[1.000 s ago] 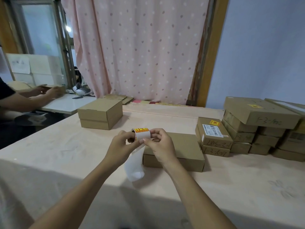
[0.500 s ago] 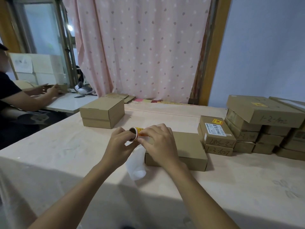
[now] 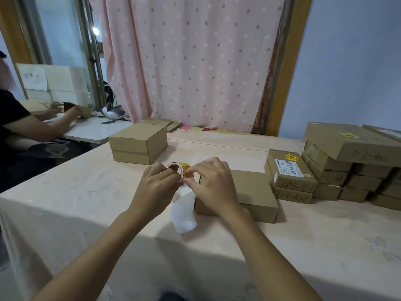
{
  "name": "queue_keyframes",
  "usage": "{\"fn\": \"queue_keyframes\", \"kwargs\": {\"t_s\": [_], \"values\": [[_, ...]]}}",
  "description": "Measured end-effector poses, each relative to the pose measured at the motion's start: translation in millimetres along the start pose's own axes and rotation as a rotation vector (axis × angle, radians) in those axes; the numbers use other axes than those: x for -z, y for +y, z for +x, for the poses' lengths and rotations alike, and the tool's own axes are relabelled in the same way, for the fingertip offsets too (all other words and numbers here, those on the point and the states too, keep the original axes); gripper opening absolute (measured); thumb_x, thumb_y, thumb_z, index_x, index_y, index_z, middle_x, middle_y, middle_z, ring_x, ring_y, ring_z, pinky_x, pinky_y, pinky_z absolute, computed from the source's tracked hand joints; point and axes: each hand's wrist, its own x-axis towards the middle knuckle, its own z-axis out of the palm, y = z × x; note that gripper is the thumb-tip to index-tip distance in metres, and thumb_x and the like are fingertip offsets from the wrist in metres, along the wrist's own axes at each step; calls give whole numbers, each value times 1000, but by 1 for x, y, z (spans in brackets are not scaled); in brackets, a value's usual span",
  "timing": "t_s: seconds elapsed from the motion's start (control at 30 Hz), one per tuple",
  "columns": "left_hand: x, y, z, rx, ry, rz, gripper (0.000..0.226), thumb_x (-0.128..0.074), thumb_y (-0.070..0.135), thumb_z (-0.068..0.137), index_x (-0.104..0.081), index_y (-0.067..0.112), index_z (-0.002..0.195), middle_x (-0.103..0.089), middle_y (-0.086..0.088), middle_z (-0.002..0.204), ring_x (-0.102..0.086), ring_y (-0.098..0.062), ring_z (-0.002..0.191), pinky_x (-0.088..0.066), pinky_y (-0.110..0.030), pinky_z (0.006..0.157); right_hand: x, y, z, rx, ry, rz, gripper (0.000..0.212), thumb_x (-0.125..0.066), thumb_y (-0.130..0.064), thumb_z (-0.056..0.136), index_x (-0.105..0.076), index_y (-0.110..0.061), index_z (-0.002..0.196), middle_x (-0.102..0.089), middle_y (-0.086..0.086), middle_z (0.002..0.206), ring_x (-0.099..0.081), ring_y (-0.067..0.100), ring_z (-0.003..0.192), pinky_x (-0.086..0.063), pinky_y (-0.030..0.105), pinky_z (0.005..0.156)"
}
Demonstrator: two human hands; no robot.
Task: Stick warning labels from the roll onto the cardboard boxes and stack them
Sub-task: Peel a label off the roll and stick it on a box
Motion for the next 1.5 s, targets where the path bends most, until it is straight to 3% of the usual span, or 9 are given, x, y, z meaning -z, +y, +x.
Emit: {"fn": "queue_keyframes", "kwargs": {"t_s": [0.33,0.63,0.8,0.93,1.03,1.1,1.27,1.4,1.5], "values": [[-5,1,-6,67,-15,-54,20,-63,28,90,-69,12,80,-67,8,79,-46,-25,78,-27,-30,74,1,4,-7,-66,35,25,2,-77,-24,82,-76,-26,82,-73,-15,85,-55,14,91,-39,29,81],[0,-15,-13,51,-76,-42,5,-75,17,81,-72,14,83,-71,11,92,-47,-23,82,-32,-34,73,8,15,-2,-306,59,177,10,-77,-18,83,-74,-26,78,-67,-20,83,-57,11,86,-44,21,74],[3,-22,-19,78,-87,-50,7,-74,17,81,-68,13,81,-69,11,89,-44,-22,81,-28,-31,73,12,16,1,-538,45,386,8,-75,-18,86,-75,-23,79,-71,-17,83,-63,8,87,-50,28,79],[4,-30,-22,115,-104,-28,10,-73,19,81,-67,12,79,-66,12,80,-43,-23,78,-23,-30,72,17,20,0,-680,115,508,11,-74,-16,88,-75,-23,80,-71,-19,77,-63,1,73,-51,27,68],[4,-42,-23,180,-135,-7,10,-70,20,80,-64,12,77,-64,11,76,-42,-22,78,-22,-31,72,19,29,-2,-761,148,558,9,-73,-18,89,-74,-23,83,-70,-20,76,-63,-1,75,-59,38,70],[4,-53,-24,249,-211,29,12,-66,23,79,-59,15,73,-61,12,71,-40,-21,79,-23,-33,71,21,34,-3,-792,150,564,7,-73,-20,89,-74,-25,84,-70,-19,79,-63,1,78,-61,43,73],[-7,-67,-17,312,-649,291,15,-59,19,81,-49,18,70,-57,5,63,-42,-23,83,-22,-34,72,20,41,-10,-813,148,552,7,-74,-20,89,-74,-24,84,-72,-10,83,-63,4,81,-50,24,70],[-13,-66,-16,303,-740,366,9,-56,21,82,-62,27,84,-64,4,72,-45,-22,88,-18,-35,71,18,48,-17,-826,120,525,6,-74,-19,89,-75,-24,85,-73,-11,84,-64,4,82,-50,24,71],[-15,-63,-18,293,-773,410,8,-56,22,80,-62,20,83,-62,3,71,-45,-22,88,-17,-35,71,19,52,-22,-835,111,514,7,-74,-19,89,-75,-24,84,-73,-12,85,-63,3,82,-50,24,70]]}}
